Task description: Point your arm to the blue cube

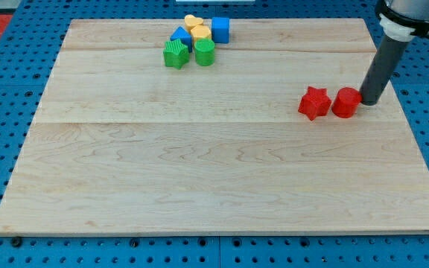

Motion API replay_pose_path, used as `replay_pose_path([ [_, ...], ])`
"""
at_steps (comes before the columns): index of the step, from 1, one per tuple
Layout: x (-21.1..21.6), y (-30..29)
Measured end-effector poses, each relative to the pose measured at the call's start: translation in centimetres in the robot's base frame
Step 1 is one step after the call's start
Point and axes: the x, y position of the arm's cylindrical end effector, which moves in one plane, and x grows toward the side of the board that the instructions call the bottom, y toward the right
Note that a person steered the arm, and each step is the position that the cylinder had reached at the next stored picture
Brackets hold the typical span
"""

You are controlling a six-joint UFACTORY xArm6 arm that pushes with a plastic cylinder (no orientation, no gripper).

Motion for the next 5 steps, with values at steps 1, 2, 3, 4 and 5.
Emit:
replay_pose_path([
  [1,0.7,1.0],
  [2,-3.2,3.2],
  [3,-10.9,-0.2],
  [4,-18.1,-5.7],
  [5,-21.3,-13.8],
])
